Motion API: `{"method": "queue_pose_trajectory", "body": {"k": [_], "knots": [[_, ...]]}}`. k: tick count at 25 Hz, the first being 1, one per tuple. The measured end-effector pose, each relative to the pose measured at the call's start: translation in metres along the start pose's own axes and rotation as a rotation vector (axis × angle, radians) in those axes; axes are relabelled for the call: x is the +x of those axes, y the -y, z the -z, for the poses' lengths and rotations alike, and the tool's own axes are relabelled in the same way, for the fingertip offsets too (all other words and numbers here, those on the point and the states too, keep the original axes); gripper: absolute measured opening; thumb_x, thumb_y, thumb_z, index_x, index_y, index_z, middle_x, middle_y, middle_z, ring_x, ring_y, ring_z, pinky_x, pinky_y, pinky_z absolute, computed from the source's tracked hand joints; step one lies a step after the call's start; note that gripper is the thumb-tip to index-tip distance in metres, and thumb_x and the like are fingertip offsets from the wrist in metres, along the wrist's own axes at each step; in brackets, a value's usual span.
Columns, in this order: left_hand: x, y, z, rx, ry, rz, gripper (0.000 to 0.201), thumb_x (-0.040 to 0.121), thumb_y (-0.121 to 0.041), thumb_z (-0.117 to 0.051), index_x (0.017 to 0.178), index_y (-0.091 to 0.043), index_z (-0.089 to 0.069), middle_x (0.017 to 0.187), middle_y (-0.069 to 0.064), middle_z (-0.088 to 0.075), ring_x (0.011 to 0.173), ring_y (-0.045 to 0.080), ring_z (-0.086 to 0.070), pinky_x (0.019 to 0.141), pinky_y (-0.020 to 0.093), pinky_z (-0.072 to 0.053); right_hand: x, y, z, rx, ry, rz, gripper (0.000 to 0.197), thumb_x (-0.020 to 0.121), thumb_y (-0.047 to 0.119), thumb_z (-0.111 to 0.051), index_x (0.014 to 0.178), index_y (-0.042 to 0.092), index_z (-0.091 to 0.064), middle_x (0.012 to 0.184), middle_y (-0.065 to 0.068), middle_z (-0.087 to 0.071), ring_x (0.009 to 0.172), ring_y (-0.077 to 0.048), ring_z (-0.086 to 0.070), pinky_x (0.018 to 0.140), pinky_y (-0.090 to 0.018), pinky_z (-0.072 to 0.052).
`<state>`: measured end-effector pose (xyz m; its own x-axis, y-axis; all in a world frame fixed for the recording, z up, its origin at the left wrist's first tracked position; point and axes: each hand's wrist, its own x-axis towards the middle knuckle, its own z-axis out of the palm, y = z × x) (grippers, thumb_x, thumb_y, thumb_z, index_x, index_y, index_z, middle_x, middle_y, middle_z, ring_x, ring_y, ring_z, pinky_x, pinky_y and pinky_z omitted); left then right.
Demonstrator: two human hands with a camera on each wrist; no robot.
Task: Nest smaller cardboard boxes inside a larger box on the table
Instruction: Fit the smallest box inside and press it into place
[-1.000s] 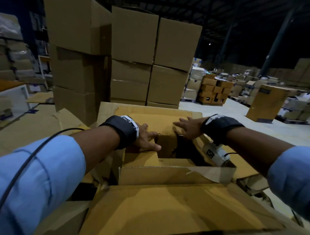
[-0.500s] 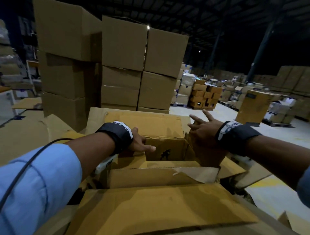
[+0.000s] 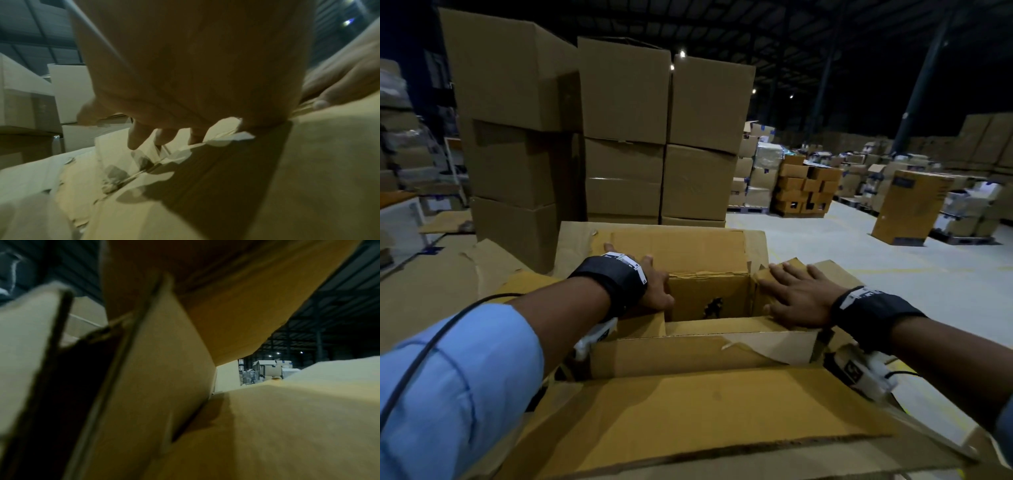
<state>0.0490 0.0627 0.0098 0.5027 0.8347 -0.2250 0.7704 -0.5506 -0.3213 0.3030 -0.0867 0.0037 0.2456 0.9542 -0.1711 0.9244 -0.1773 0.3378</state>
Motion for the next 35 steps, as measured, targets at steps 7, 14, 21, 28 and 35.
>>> {"method": "queue_pose_trajectory", "body": {"k": [7, 14, 21, 28, 35], "knots": [[-0.024, -0.009, 0.029, 0.043, 0.006, -0.06, 0.049, 0.102, -0.037, -0.039, 0.15, -0.026, -0.036, 0.16, 0.002, -0.029, 0.148, 0.033, -0.018, 0.11, 0.073, -0.009, 0.005, -0.007, -0.007, 0.22, -0.007, 0.006, 0.061, 0.102, 0.051, -0.027, 0.156, 0.04, -0.002, 0.167, -0.002, 0.007, 0.153, -0.026, 0.001, 0.121, -0.054, -0.006], [-0.06, -0.015, 0.057, 0.342, -0.099, -0.203, 0.037, 0.1, -0.016, -0.051, 0.137, -0.012, -0.051, 0.14, 0.01, -0.051, 0.137, 0.029, -0.041, 0.118, 0.064, -0.007, 0.003, -0.006, -0.005, 0.296, 0.007, -0.003, 0.055, 0.103, 0.048, -0.028, 0.155, 0.044, -0.01, 0.167, -0.002, 0.006, 0.153, -0.029, 0.003, 0.12, -0.058, -0.004], [-0.088, 0.0, 0.024, 0.511, -0.099, -0.122, 0.049, 0.101, -0.054, -0.038, 0.121, -0.017, -0.064, 0.121, 0.003, -0.066, 0.131, 0.028, -0.049, 0.119, 0.06, 0.003, 0.0, 0.0, -0.003, 0.29, -0.014, 0.002, 0.055, 0.104, 0.042, -0.027, 0.157, 0.039, -0.01, 0.167, -0.005, 0.003, 0.152, -0.031, 0.0, 0.121, -0.051, -0.005], [-0.077, 0.051, -0.051, -0.084, -0.019, 0.082, 0.085, 0.092, -0.075, -0.019, 0.153, -0.017, -0.029, 0.162, 0.014, -0.021, 0.149, 0.033, -0.016, 0.121, 0.05, -0.011, 0.002, 0.002, -0.005, 0.299, -0.042, 0.024, 0.054, 0.105, 0.037, -0.03, 0.157, 0.034, -0.015, 0.166, -0.007, 0.0, 0.152, -0.031, -0.001, 0.122, -0.05, -0.006], [-0.068, 0.049, -0.067, -0.239, 0.034, 0.045, 0.088, 0.085, -0.083, -0.014, 0.157, -0.035, 0.004, 0.165, -0.004, 0.016, 0.15, 0.027, 0.02, 0.115, 0.065, 0.005, 0.002, -0.004, -0.007, 0.401, -0.105, 0.084, 0.051, 0.104, 0.033, -0.034, 0.154, 0.032, -0.026, 0.166, -0.007, -0.009, 0.15, -0.028, -0.013, 0.121, -0.05, -0.016]]}}
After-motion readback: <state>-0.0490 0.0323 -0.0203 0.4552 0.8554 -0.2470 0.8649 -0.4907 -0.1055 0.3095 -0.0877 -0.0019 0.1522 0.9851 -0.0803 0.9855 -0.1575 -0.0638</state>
